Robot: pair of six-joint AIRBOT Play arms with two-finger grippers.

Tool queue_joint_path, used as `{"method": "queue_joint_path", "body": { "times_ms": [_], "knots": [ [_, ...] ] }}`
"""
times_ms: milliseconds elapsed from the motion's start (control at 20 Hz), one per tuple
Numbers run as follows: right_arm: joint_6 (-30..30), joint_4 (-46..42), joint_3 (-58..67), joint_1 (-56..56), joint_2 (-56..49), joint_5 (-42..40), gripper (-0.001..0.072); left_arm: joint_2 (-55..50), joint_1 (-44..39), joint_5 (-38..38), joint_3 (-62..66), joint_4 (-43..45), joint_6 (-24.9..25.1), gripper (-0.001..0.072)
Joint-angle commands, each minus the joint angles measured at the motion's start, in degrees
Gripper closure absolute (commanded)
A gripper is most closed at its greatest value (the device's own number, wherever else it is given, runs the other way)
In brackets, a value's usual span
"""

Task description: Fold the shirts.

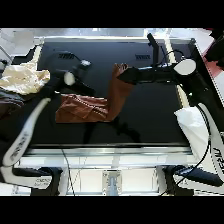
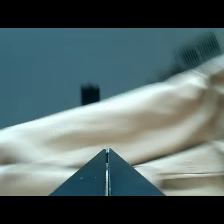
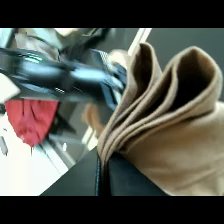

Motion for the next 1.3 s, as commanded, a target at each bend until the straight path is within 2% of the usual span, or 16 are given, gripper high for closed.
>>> {"method": "queue_joint_path", "body": {
  "times_ms": [0, 250, 300, 400, 450, 550, 650, 750, 900, 950, 1100, 1150, 1250],
  "knots": [
    [0.52, 1.18, 0.13, 7.67, -1.44, -15.17, 0.0696, 9.31, 10.82, -0.79, 0.04, 1.92, -1.03, 0.0693],
    [0.48, 6.86, 0.35, 22.23, -9.60, -35.93, 0.0694, 17.42, 20.28, -0.79, 0.02, 1.95, -1.03, 0.0693],
    [0.48, 7.63, 1.01, 24.87, -11.41, -39.41, 0.0629, 18.01, 21.22, -0.79, 0.02, 1.95, -1.03, 0.0693],
    [0.46, 8.79, 3.23, 28.28, -13.44, -43.12, 0.0197, 18.27, 22.51, -1.01, 0.02, 1.92, -1.03, 0.0693],
    [0.20, 8.50, 4.33, 29.05, -13.49, -43.41, 0.0144, 18.25, 22.73, -1.31, 0.00, 1.97, -1.03, 0.0694],
    [0.20, 4.07, 7.04, 28.72, -12.83, -41.33, 0.0145, 18.25, 22.73, -1.44, -0.02, 1.95, -1.03, 0.0693],
    [0.28, -3.58, 9.03, 25.99, -11.37, -35.43, 0.0151, 17.94, 22.73, -1.55, -0.04, 1.95, -1.01, 0.0693],
    [1.38, -9.99, 9.16, 20.24, -9.03, -24.39, 0.0230, 17.44, 22.73, -2.25, -0.11, 1.95, -1.01, 0.0694],
    [14.23, -25.64, 9.09, 9.03, -7.74, -4.72, 0.0233, 16.65, 22.73, -3.15, -0.55, 1.95, -1.03, 0.0693],
    [17.68, -29.62, 8.55, 5.88, -8.15, -0.63, 0.0221, 16.52, 22.73, -3.13, -0.85, 1.92, -1.03, 0.0693],
    [23.65, -30.29, 3.26, 0.24, -10.34, -0.74, 0.0182, 15.91, 22.67, -3.17, -1.01, 1.92, -1.05, 0.0693],
    [25.59, -29.11, 1.33, -0.59, -11.58, -1.40, 0.0181, 15.78, 22.67, -3.15, -1.05, 1.92, -1.03, 0.0693],
    [26.38, -23.65, -2.12, -1.18, -15.17, -1.73, 0.0119, 15.80, 22.67, -3.17, -1.25, 1.92, -1.03, 0.0693]
  ]
}}
